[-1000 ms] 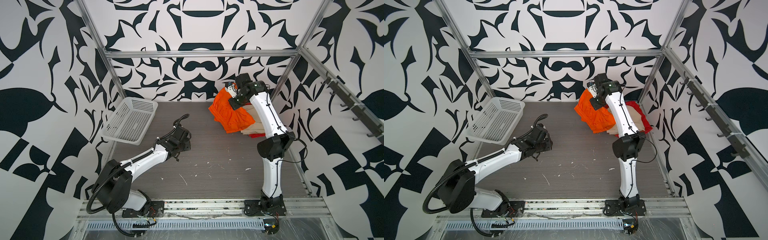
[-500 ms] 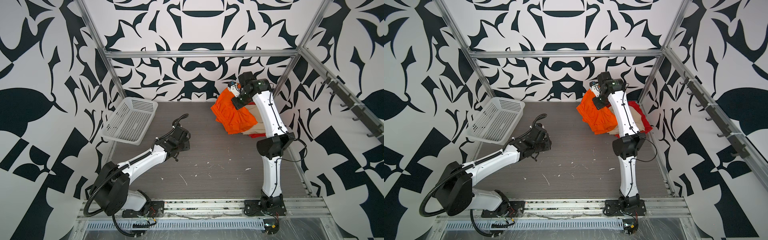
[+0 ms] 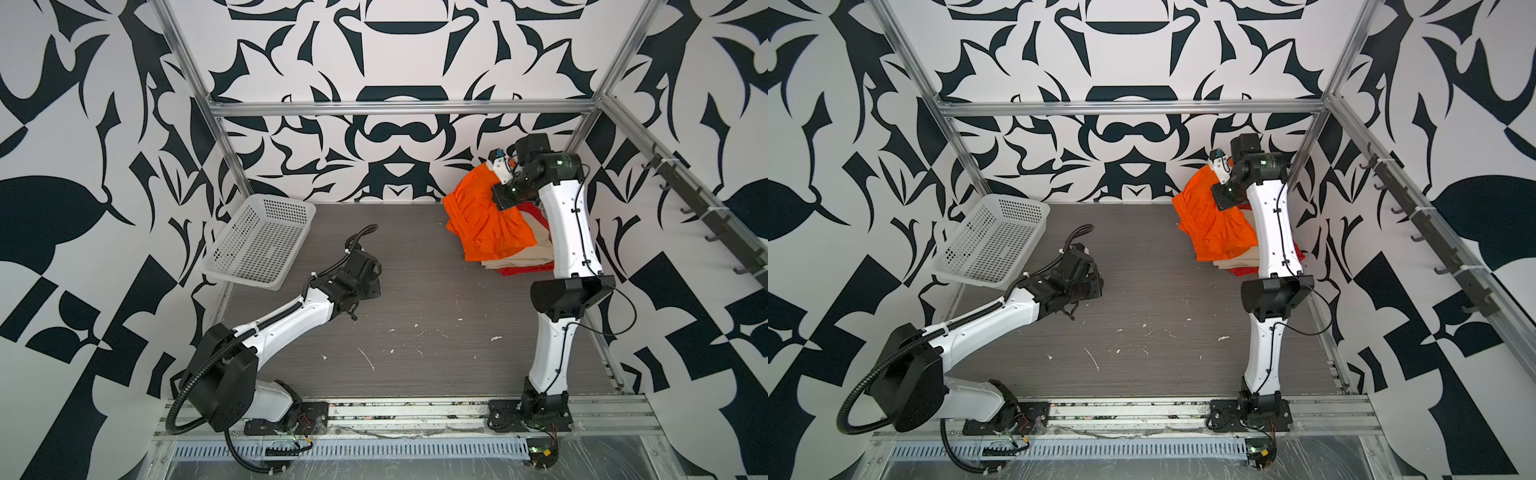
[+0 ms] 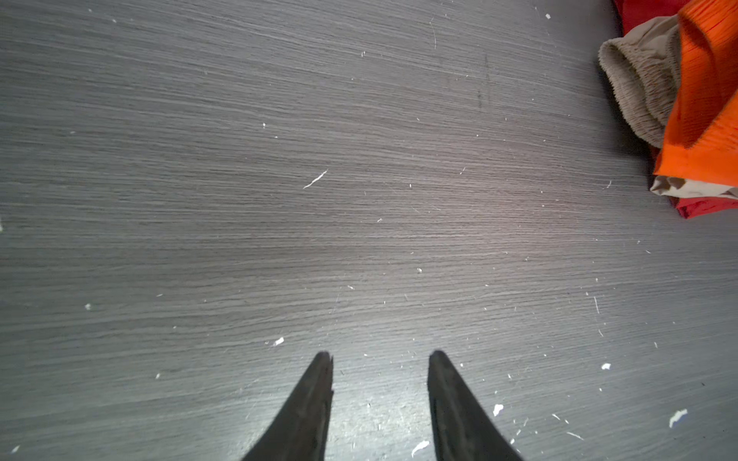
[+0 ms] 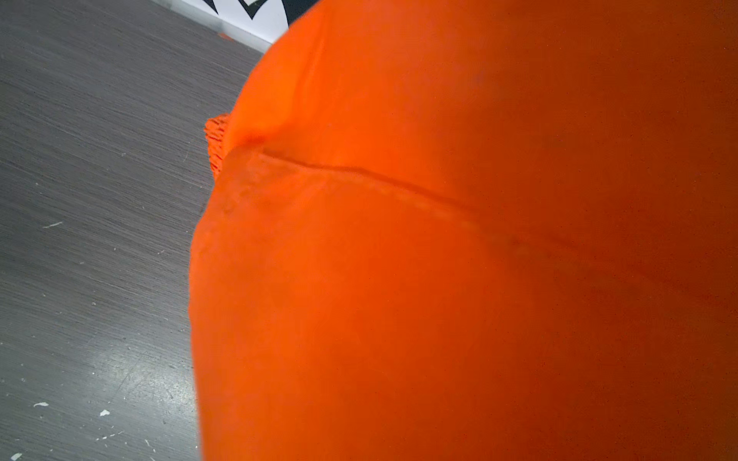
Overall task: Fold and stack the shorts
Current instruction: 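Place the orange shorts onto the beige shorts stack with the right gripper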
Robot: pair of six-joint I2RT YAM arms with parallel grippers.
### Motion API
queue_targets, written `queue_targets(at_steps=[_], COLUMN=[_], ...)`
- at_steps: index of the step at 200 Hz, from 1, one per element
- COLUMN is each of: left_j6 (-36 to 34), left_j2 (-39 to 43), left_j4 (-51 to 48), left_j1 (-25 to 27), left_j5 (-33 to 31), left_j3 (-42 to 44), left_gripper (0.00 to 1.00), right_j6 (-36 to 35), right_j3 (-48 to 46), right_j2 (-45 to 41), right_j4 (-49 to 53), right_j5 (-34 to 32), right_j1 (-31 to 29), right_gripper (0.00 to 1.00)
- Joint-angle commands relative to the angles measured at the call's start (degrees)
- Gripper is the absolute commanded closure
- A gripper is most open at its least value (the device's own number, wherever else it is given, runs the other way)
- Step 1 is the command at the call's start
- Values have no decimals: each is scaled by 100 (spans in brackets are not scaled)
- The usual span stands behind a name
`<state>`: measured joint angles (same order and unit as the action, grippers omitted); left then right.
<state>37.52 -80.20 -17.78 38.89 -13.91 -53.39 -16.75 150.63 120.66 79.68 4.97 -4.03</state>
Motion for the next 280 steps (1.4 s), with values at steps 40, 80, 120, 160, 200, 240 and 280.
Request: queue_targets(at_steps=[40,80,120,160,200,240,280], left_j6=[-60,-69,-87,-95,-95,-115,-113], left_j2=[30,7,-54,-218,-373,-530,-663], left_j4=[-129,-139,-181,-200,-187,-202,-208], left_j1=[-5,-5,-9,-5,-5,-4,-9], left_j5=[-85,-112,-130,-105,-55,-32,-18], left_j3=[-239,-269,-386,-545,-682,-830,-954], left_gripper=[56,56,56,56,56,56,56], right_j6=[-30,-3,12,31,63,146,266], right_j3=[216,363,399,410,399,413,389], right_j2=[124,507,745,792,844,1104,1420], right_j4=[-220,-276,-369,-426,-521,-630,-904], right_j5=[908,1321,1597,1837,2065,2210,2095], right_j1=[557,952,1260,1479,1744,1966,2113], right_gripper=[100,100,100,100,100,100,100])
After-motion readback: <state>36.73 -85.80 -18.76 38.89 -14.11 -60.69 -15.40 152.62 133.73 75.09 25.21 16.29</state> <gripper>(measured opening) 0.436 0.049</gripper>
